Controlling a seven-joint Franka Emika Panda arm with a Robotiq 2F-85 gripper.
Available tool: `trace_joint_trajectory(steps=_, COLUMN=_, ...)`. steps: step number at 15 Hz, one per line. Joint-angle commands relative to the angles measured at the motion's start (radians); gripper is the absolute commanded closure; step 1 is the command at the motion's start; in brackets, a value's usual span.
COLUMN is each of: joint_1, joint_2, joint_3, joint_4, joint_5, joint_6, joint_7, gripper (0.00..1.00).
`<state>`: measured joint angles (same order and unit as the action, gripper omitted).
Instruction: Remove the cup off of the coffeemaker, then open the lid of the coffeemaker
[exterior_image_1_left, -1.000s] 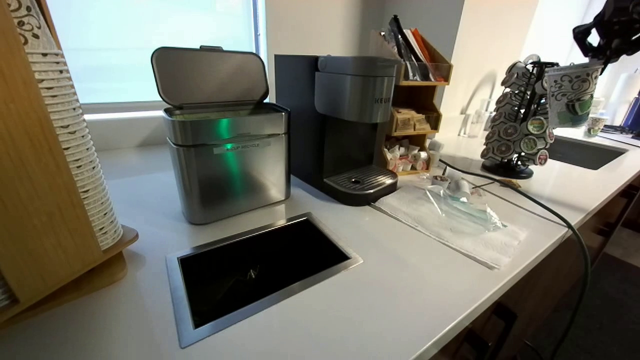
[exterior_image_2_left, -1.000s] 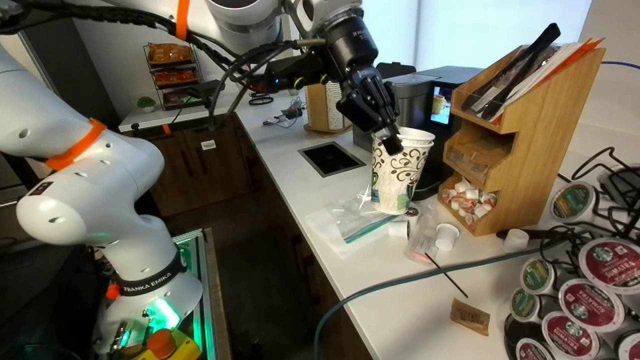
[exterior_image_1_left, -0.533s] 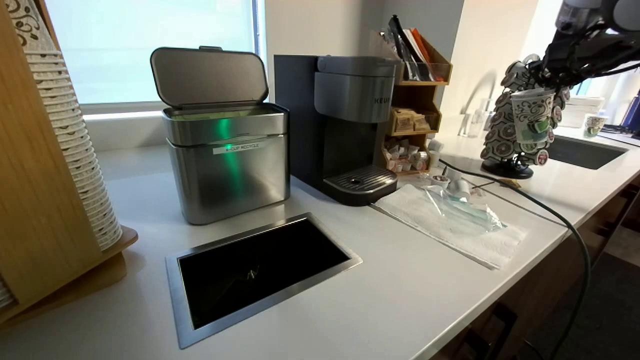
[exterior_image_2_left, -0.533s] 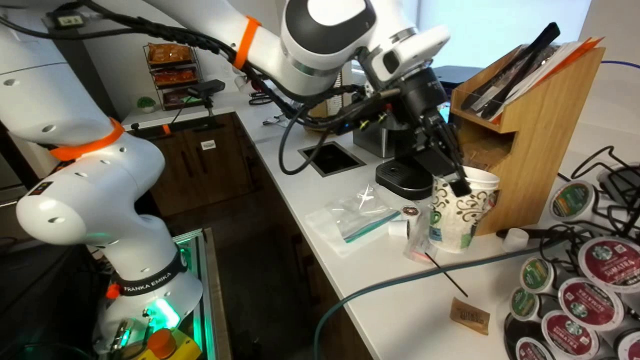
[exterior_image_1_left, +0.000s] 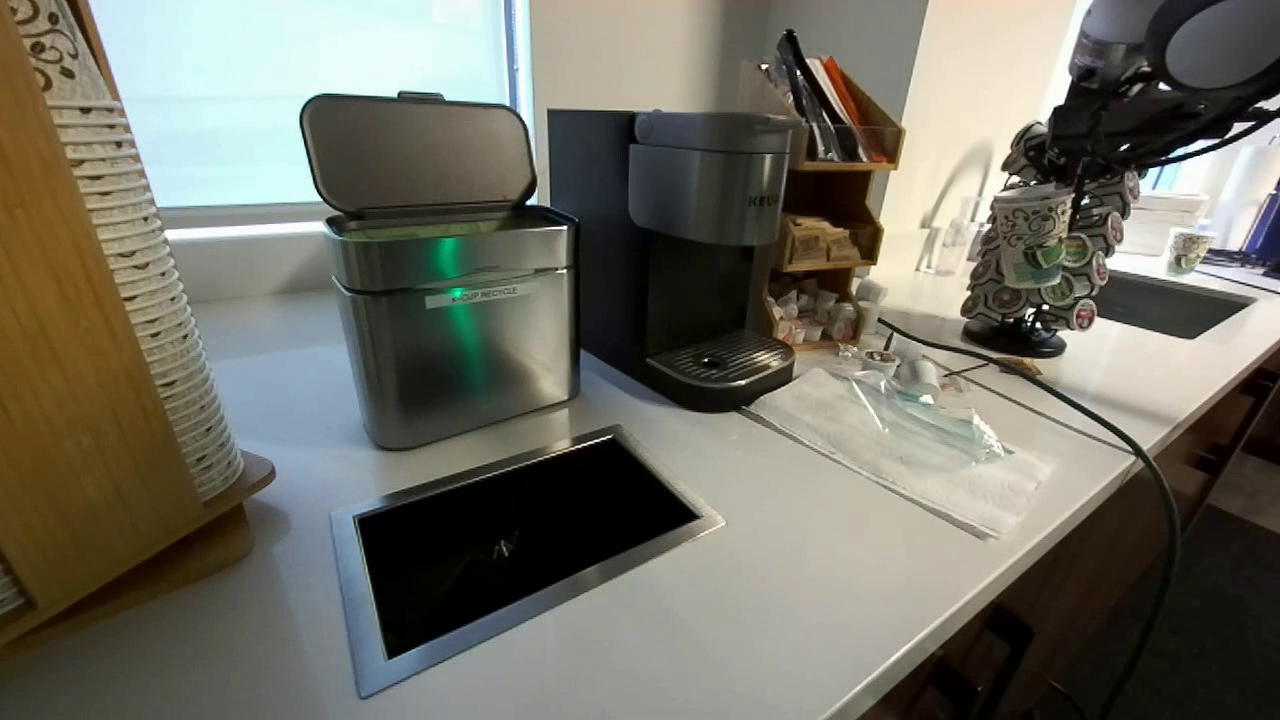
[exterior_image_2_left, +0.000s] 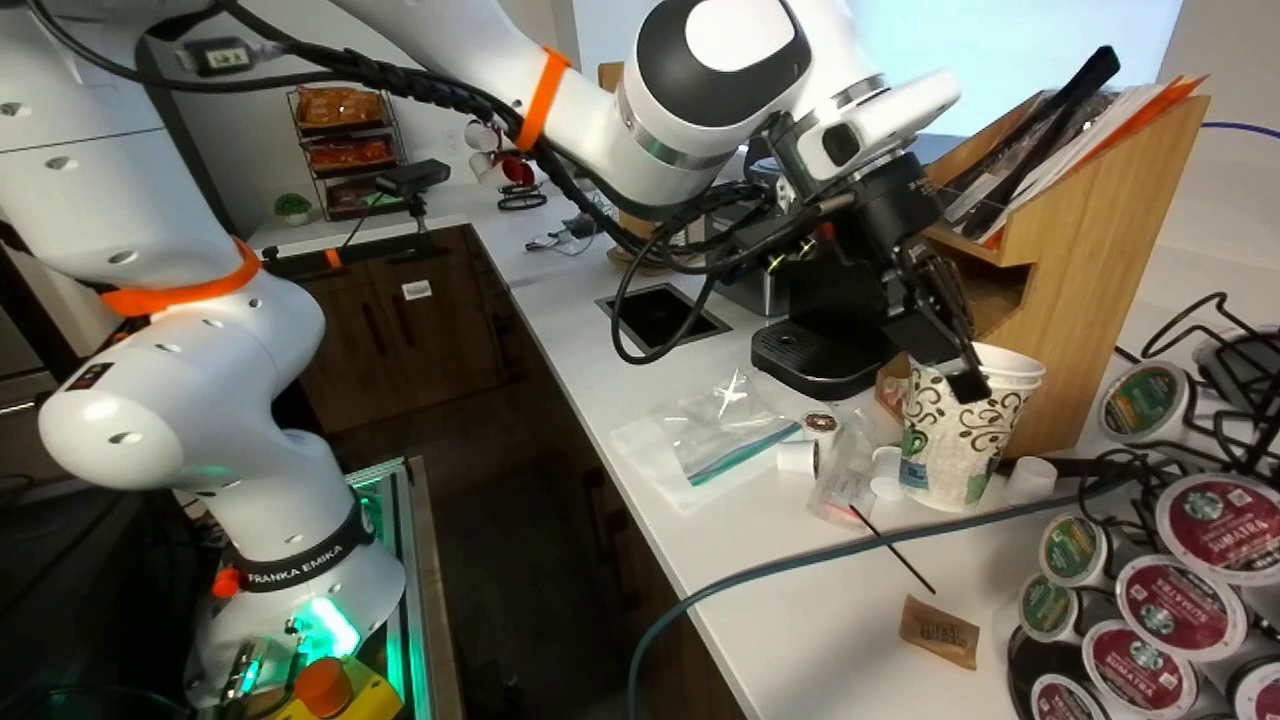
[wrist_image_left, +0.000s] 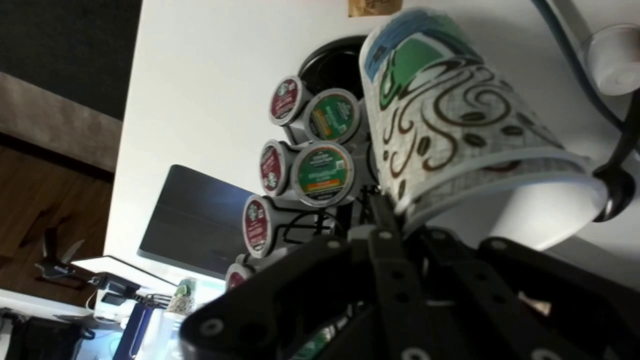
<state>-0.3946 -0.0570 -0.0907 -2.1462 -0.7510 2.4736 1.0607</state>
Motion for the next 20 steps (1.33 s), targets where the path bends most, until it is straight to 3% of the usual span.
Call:
trace_joint_trajectory(steps=1, joint_1=0.084, joint_2=0.068, joint_3=-0.051, joint_4=0.022, joint_5=0.195, joint_6=0.111, joint_7=-0.029, gripper=0.99)
trace_joint_trajectory(steps=3, joint_1=0.103, joint_2=0.117, joint_3=-0.063, joint_4=0.044, joint_5=0.199, joint_6=0.195, joint_7=0.018, gripper=0.99)
trace_joint_trajectory(steps=5, joint_1=0.123, joint_2=0.159, joint_3=-0.09, joint_4=0.074, joint_5=0.056, joint_6=0.26, joint_7=0.137, gripper=0.99)
trace_joint_trajectory(steps=6, joint_1=0.111, joint_2=0.191, joint_3=-0.1, joint_4=0.122, joint_5=-0.073, joint_6=0.29, joint_7=0.237, gripper=0.99)
trace_joint_trajectory(steps=9, joint_1=0.13, joint_2=0.223, joint_3=-0.117, joint_4=0.155, joint_5=-0.274, joint_6=0.265, joint_7=0.429, gripper=0.99)
trace_joint_trajectory(steps=10, joint_1=0.11, joint_2=0.191, joint_3=-0.101, joint_4=0.121, joint_5=-0.181, joint_6=0.27, joint_7=0.324, gripper=0.99)
trace_joint_trajectory(steps=11, joint_1=0.11, joint_2=0.201, joint_3=-0.102, joint_4=0.128, joint_5=-0.196, joint_6=0.27, joint_7=0.342, gripper=0.94)
trace_joint_trajectory(steps=20, joint_1=0.128, joint_2=0.248, joint_3=-0.078, joint_4=0.09, joint_5=-0.191, joint_6=0.26, joint_7=0.364, gripper=0.99)
